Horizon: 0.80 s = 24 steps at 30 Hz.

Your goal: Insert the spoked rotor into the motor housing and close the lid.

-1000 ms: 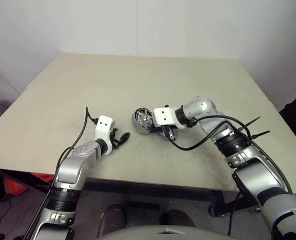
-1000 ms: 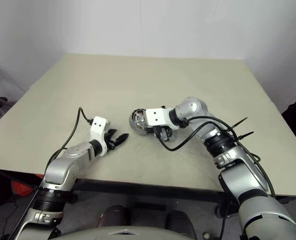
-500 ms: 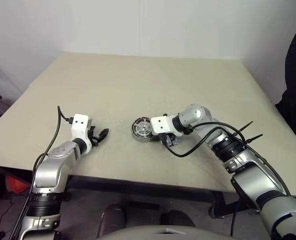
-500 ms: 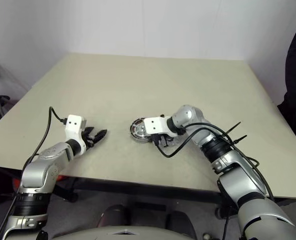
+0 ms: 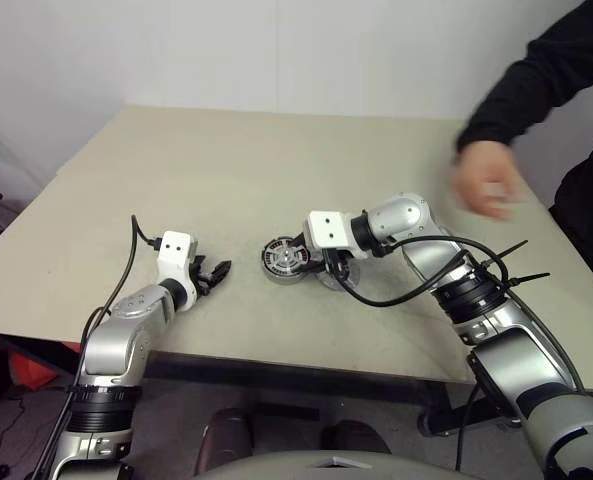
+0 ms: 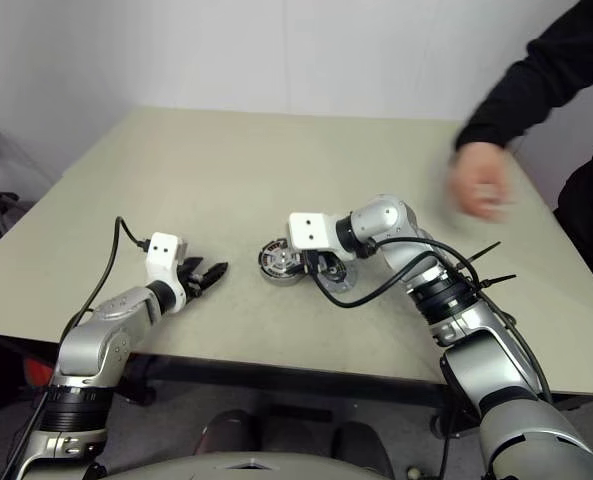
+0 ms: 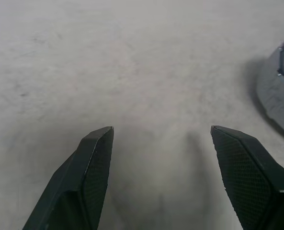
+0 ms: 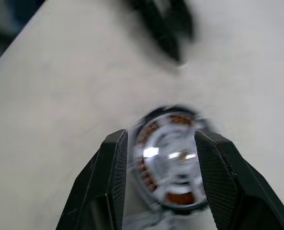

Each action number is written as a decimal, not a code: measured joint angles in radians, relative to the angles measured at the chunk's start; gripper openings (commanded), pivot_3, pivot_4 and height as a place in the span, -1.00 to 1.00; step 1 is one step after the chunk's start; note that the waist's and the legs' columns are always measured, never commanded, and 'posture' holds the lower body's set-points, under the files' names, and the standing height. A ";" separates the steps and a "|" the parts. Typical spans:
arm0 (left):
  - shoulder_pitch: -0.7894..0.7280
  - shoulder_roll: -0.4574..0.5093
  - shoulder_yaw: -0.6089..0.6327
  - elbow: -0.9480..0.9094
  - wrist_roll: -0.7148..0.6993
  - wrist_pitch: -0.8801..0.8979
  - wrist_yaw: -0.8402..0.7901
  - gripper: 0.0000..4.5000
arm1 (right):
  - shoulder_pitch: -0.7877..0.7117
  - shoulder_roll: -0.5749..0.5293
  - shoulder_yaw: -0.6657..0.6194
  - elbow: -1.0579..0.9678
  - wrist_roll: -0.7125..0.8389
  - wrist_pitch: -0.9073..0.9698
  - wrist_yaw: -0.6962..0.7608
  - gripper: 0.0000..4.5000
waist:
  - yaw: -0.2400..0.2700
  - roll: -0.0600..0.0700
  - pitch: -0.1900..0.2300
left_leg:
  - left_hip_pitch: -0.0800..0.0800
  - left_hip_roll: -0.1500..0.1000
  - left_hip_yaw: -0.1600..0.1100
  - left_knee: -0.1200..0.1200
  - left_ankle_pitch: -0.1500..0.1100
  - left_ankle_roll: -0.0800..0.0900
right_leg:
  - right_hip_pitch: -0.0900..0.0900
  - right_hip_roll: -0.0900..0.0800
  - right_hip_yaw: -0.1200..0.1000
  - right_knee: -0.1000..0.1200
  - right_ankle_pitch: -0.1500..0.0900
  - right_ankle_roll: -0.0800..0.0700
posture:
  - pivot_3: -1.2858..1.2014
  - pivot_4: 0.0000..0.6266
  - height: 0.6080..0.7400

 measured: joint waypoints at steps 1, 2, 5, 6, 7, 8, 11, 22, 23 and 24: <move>-0.001 -0.001 0.001 0.000 -0.007 0.000 -0.002 0.52 | 0.003 0.009 -0.013 0.000 0.006 0.013 -0.023 0.00 | 0.000 0.000 0.000 | 0.000 0.000 0.000 0.000 0.000 0.000 | 0.000 0.000 0.000 0.000 0.000 0.000 | 0.03 -1.00 1.00; -0.004 -0.005 0.003 -0.002 -0.016 0.000 -0.005 0.52 | 0.018 0.026 -0.040 -0.002 0.017 0.021 -0.060 0.00 | 0.001 0.000 0.000 | 0.000 0.000 0.000 0.000 0.000 -0.001 | 0.000 0.000 0.000 0.000 0.000 0.000 | 0.03 -1.00 1.00; -0.016 -0.005 0.017 -0.011 -0.046 0.002 -0.019 0.52 | 0.082 0.058 -0.115 -0.023 0.065 0.032 -0.157 0.00 | 0.006 0.000 0.000 | 0.000 0.000 0.000 0.000 0.002 -0.003 | 0.000 0.000 0.000 0.000 0.000 0.000 | 0.03 -1.00 1.00; -0.021 0.001 0.021 -0.013 -0.048 0.002 -0.022 0.52 | 0.099 0.058 -0.133 -0.037 0.083 0.048 -0.176 0.00 | 0.006 0.000 0.000 | 0.000 0.000 0.000 0.000 0.002 -0.003 | 0.000 0.000 0.000 -0.001 0.000 0.000 | 0.03 -1.00 1.00; -0.024 0.008 0.022 -0.013 -0.048 0.002 -0.023 0.52 | 0.110 0.057 -0.149 -0.054 0.096 0.072 -0.184 0.00 | 0.006 0.000 0.000 | 0.000 0.000 0.000 0.000 0.002 -0.003 | 0.000 0.000 0.000 -0.001 0.000 0.000 | 0.03 -1.00 1.00; -0.025 0.014 0.024 -0.013 -0.048 0.002 -0.023 0.52 | 0.116 0.054 -0.159 -0.067 0.109 0.095 -0.190 0.00 | 0.005 0.000 0.000 | 0.000 0.000 0.000 -0.001 0.002 -0.003 | 0.000 0.000 0.000 -0.001 0.000 0.000 | 0.03 -1.00 1.00; -0.027 0.017 0.021 -0.012 -0.048 0.004 -0.025 0.52 | 0.146 0.054 -0.196 -0.124 0.149 0.184 -0.227 0.00 | 0.005 0.000 0.000 | 0.001 0.000 0.000 -0.001 0.002 -0.004 | 0.000 0.000 0.000 -0.001 0.000 0.000 | 0.03 -1.00 1.00; -0.037 0.014 0.009 -0.012 -0.064 0.024 -0.043 0.52 | 0.211 0.030 -0.189 -0.206 0.168 0.278 -0.274 0.00 | 0.005 0.000 0.000 | 0.001 0.000 0.000 -0.002 0.004 -0.006 | 0.000 0.000 0.000 0.000 0.000 0.000 | 0.03 -1.00 1.00; -0.040 0.015 0.009 -0.012 -0.065 0.024 -0.043 0.52 | 0.211 0.029 -0.189 -0.206 0.168 0.277 -0.274 0.00 | 0.005 0.000 0.000 | 0.001 0.000 0.000 -0.002 0.004 -0.006 | 0.000 0.000 0.000 -0.001 0.000 0.000 | 0.03 -1.00 1.00; -0.042 0.015 0.009 -0.012 -0.065 0.024 -0.043 0.52 | 0.211 0.029 -0.187 -0.206 0.168 0.275 -0.274 0.00 | 0.005 0.000 0.000 | 0.001 0.000 0.000 -0.002 0.004 -0.006 | 0.000 0.000 0.000 -0.001 0.000 0.000 | 0.03 -1.00 1.00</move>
